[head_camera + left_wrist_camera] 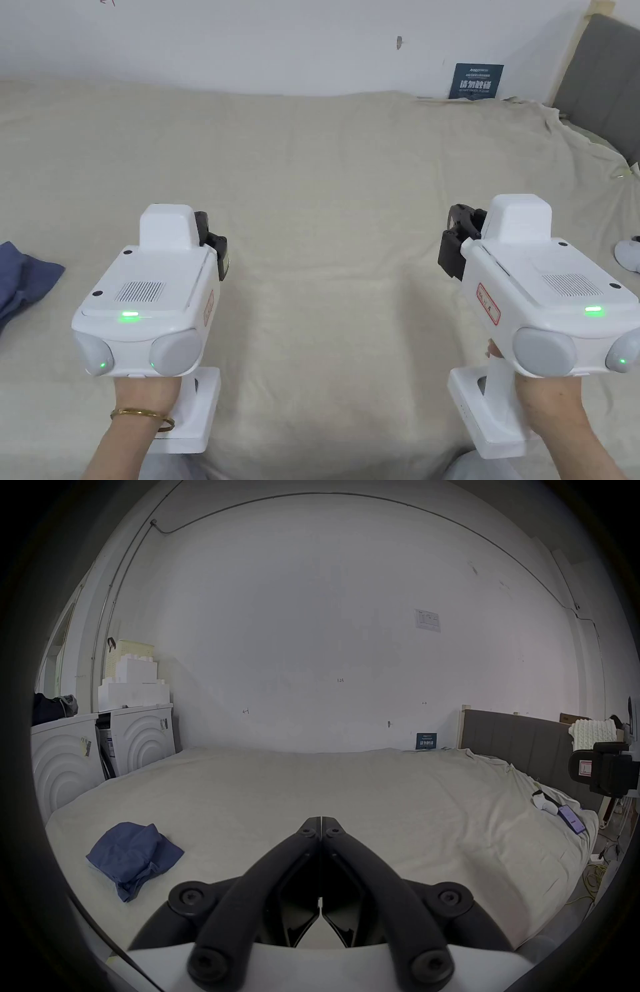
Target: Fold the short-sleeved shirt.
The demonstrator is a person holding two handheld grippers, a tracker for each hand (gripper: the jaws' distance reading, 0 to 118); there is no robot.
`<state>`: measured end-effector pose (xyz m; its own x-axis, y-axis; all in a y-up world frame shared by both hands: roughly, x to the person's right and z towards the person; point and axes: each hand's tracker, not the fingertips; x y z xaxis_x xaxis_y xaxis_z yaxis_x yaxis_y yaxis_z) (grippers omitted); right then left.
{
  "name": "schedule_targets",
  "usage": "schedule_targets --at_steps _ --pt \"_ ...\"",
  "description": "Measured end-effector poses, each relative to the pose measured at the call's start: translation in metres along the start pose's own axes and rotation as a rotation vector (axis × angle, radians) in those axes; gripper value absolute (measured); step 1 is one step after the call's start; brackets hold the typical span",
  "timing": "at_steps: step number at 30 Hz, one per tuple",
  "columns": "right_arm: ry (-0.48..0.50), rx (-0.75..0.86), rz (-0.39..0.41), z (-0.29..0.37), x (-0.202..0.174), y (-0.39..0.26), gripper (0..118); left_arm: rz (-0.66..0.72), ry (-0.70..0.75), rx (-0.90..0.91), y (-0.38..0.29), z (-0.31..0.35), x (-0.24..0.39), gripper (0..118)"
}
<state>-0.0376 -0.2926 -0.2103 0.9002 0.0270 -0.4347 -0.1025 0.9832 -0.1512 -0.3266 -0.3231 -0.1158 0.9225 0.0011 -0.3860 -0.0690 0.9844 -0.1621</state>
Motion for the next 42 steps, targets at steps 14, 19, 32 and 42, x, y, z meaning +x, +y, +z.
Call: schedule_targets --at_steps 14,19,32,42 --pt "0.0 0.002 0.001 0.0012 0.0033 0.0007 0 -0.001 -0.012 0.01 0.0032 0.0014 0.0042 0" --pt "0.0 0.004 -0.009 0.0021 0.0052 0.0012 0 -0.007 -0.017 0.014 0.0045 0.0016 0.0064 0" --pt "0.008 0.003 0.001 0.0026 0.005 0.0016 0 -0.017 -0.017 0.016 0.0061 0.0021 0.0081 0" --pt "0.001 0.006 0.0 0.0033 0.005 0.0021 0 -0.013 -0.02 0.021 0.0078 0.0014 0.0095 0"
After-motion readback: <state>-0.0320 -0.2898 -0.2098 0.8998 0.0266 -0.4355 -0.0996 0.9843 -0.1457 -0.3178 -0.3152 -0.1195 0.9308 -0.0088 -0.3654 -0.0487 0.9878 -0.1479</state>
